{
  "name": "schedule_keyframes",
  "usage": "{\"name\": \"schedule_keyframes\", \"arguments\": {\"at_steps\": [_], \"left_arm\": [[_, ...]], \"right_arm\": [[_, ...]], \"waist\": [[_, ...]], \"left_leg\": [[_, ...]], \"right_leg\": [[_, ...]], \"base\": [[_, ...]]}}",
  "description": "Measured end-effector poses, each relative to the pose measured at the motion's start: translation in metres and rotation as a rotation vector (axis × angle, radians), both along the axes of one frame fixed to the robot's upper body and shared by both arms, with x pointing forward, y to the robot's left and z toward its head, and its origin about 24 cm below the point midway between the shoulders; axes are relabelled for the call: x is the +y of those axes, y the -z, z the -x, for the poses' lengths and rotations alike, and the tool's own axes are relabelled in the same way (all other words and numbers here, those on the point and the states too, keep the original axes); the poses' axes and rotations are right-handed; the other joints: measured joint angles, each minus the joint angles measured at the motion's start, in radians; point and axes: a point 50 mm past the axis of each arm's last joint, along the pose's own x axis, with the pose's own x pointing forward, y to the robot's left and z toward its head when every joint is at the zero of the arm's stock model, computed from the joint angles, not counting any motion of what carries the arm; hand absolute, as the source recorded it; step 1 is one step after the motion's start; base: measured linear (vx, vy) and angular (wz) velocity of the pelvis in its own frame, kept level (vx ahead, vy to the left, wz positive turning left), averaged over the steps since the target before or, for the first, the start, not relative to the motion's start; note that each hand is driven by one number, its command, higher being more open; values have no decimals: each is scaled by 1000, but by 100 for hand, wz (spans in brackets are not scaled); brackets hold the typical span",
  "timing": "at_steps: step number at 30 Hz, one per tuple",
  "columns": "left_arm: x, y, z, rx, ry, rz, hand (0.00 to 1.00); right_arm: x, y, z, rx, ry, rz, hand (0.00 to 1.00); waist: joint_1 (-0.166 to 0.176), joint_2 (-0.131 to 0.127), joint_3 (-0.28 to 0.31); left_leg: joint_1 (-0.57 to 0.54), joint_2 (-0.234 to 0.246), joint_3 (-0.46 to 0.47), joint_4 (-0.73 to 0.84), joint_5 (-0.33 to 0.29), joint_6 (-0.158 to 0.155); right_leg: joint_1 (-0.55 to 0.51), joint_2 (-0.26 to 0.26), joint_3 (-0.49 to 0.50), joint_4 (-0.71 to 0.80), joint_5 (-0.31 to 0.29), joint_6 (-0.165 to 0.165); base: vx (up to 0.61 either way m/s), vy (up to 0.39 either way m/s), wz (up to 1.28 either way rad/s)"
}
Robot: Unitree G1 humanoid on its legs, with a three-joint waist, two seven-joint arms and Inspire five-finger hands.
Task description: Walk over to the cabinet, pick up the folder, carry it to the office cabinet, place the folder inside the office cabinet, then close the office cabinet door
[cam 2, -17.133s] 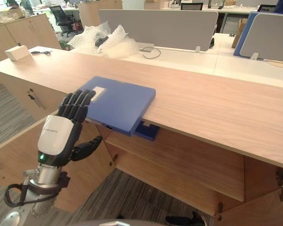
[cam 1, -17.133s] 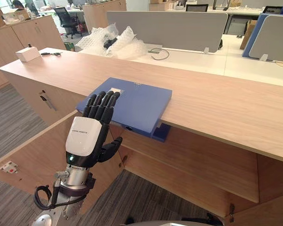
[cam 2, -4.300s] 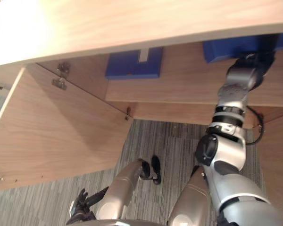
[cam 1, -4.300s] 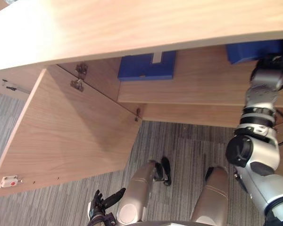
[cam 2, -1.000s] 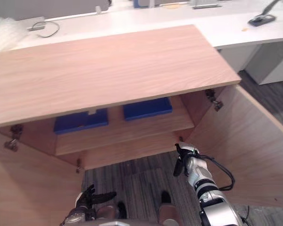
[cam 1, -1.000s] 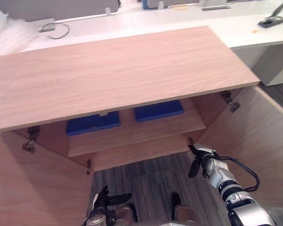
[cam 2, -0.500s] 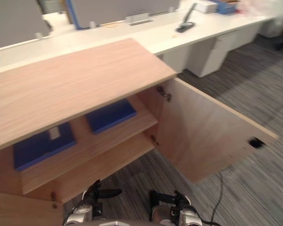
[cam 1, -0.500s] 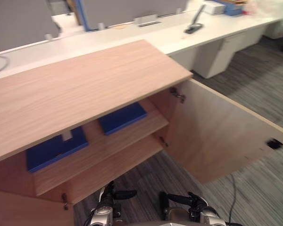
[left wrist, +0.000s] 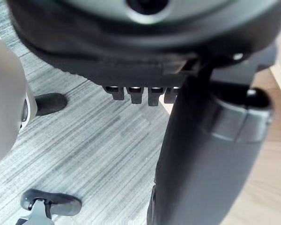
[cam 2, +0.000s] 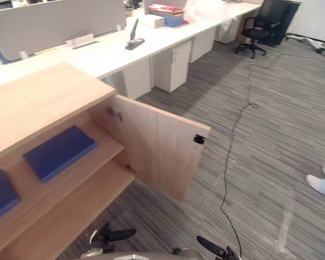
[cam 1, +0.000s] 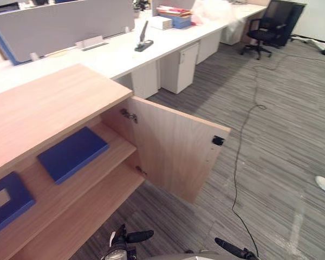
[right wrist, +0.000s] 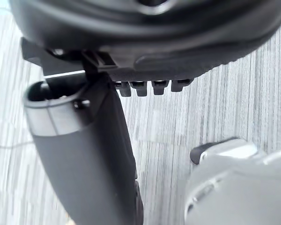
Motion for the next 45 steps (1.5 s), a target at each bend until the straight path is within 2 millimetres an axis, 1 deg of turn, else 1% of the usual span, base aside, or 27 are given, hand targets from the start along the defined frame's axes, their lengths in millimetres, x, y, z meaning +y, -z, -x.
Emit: {"name": "schedule_keyframes", "arguments": {"at_steps": [2, 4, 5, 7, 8, 10, 11, 12, 16, 17, 20, 22, 23, 25, 26, 29, 31, 32, 34, 36, 41, 44, 45], "left_arm": [[1, 0, 1, 3, -2, -3, 100], [4, 0, 4, 9, 4, -16, 100], [5, 1, 5, 11, 7, -20, 100], [12, 1, 11, 25, 9, -44, 100], [14, 0, 11, 23, 15, -55, 100], [25, 1, 24, 50, 19, -84, 100], [27, 1, 24, 51, 19, -92, 100], [32, 0, 27, 56, 18, -107, 100], [38, 0, 34, 70, 21, -123, 100], [38, 1, 39, 82, 22, -123, 100], [40, 2, 47, 101, 24, -123, 100], [42, 3, 57, 128, 20, -125, 100], [42, 4, 59, 134, 19, -125, 100], [41, 5, 70, 161, 17, -123, 100], [41, 5, 71, 163, 20, -122, 100], [38, 5, 69, 161, 37, -119, 100], [36, 5, 66, 154, 55, -116, 100], [36, 5, 66, 153, 62, -117, 100], [36, 5, 66, 153, 72, -118, 100], [35, 5, 65, 150, 76, -118, 100], [36, 4, 62, 129, 82, -122, 100], [35, 4, 59, 119, 90, -123, 100], [35, 4, 58, 114, 84, -118, 100]], "right_arm": [[-8, -7, -9, -40, 6, 51, 100], [-20, -21, -24, -124, 6, 127, 100], [-23, -25, -28, -145, 7, 147, 100], [-34, -41, -44, -228, 6, 214, 100], [-36, -45, -49, -249, 6, 231, 100], [-43, -61, -63, -323, 6, 285, 100], [-45, -65, -66, -339, 8, 300, 100], [-48, -72, -73, -373, 7, 323, 100], [-62, -92, -88, -447, 2, 400, 100], [-70, -101, -95, -472, -4, 435, 100], [-83, -115, -102, -508, -17, 496, 100], [-91, -128, -110, -548, -29, 533, 100], [-92, -131, -112, -557, -30, 540, 100], [-98, -142, -122, -604, -30, 552, 100], [-98, -145, -127, -614, -44, 558, 100], [-95, -162, -149, -667, -125, 588, 100], [-86, -175, -169, -723, -223, 582, 100], [-84, -177, -173, -736, -248, 573, 100], [-74, -184, -188, -761, -365, 562, 100], [-67, -188, -201, -783, -441, 540, 100], [-47, -189, -228, -772, -598, 475, 100], [-44, -190, -239, -764, -627, 446, 100], [-41, -193, -245, -768, -636, 436, 100]], "waist": [[-6, 3, -2], [-8, 6, -4], [-8, 7, -5], [-9, 8, -11], [-11, 8, -12], [-10, 5, -17], [-10, 4, -18], [-10, 5, -20], [-11, 9, -28], [-11, 15, -31], [-11, 20, -34], [-12, 20, -34], [-12, 21, -33], [-13, 25, -34], [-13, 29, -32], [-13, 40, -24], [-13, 49, -24], [-13, 50, -23], [-11, 50, -23], [-10, 52, -22], [-4, 50, -15], [4, 51, -5], [8, 52, 1]], "left_leg": [[-7, -4, -10, -1, 3, -2], [-8, -20, -15, -1, 8, -8], [-8, -24, -16, -1, 9, -8], [-13, -39, -29, -1, 10, -8], [-13, -42, -36, -1, 10, -9], [-17, -52, -44, -1, 10, -9], [-19, -55, -47, -1, 10, -9], [-18, -58, -50, -1, 10, -9], [-19, -66, -69, -6, 10, -9], [-18, -69, -74, -14, 10, -9], [-19, -75, -97, -24, 9, -11], [-18, -80, -103, -24, 8, -12], [-19, -81, -106, -24, 8, -12], [-36, -86, -121, -19, 8, -11], [-38, -88, -122, -18, 8, -11], [-45, -93, -124, -16, 9, -9], [-47, -95, -131, -16, 10, -7], [-48, -95, -135, -16, 11, -7], [-51, -95, -151, -16, 12, -5], [-54, -95, -156, -16, 13, -4], [-65, -96, -171, -16, 15, 0], [-68, -96, -172, -16, 16, 1], [-69, -96, -172, -16, 16, 2]], "right_leg": [[-9, -1, 4, 4, 2, -6], [-11, -9, 10, 10, 3, -6], [-12, -14, 10, 12, 3, -5], [-12, -30, 13, 14, 7, 1], [-12, -32, 13, 14, 7, 2], [-12, -42, 12, 13, 10, 6], [-12, -45, 11, 13, 11, 7], [-12, -48, 12, 14, 13, 9], [-10, -57, 9, 12, 22, 15], [-11, -59, 8, 6, 27, 19], [-11, -64, 4, 2, 35, 24], [-6, -68, 4, -7, 44, 33], [-5, -69, 3, -11, 47, 35], [-4, -75, -4, -32, 66, 38], [-4, -77, -4, -36, 72, 35], [-1, -80, -3, -56, 89, 37], [10, -79, -7, -79, 102, 39], [14, -79, -11, -84, 104, 40], [20, -80, -24, -96, 108, 40], [24, -80, -30, -103, 113, 40], [26, -81, -42, -109, 116, 37], [28, -81, -42, -109, 118, 35], [28, -81, -42, -110, 119, 34]], "base": [[14, 8, -2], [28, 43, 0], [25, 56, 5], [19, 76, 5], [5, 87, 6], [-13, 70, 8], [-35, 51, 8], [-39, 37, 4], [-72, 33, 6], [-68, 26, 4], [-93, 29, 7], [-78, 20, 3], [-65, 17, 4], [-62, 20, 9], [-43, 19, 7], [-12, 8, 0], [-3, 5, 4], [9, -1, 17], [28, -9, 17], [26, -8, 8], [17, -8, 8], [0, 0, 0], [0, 0, 0]]}}
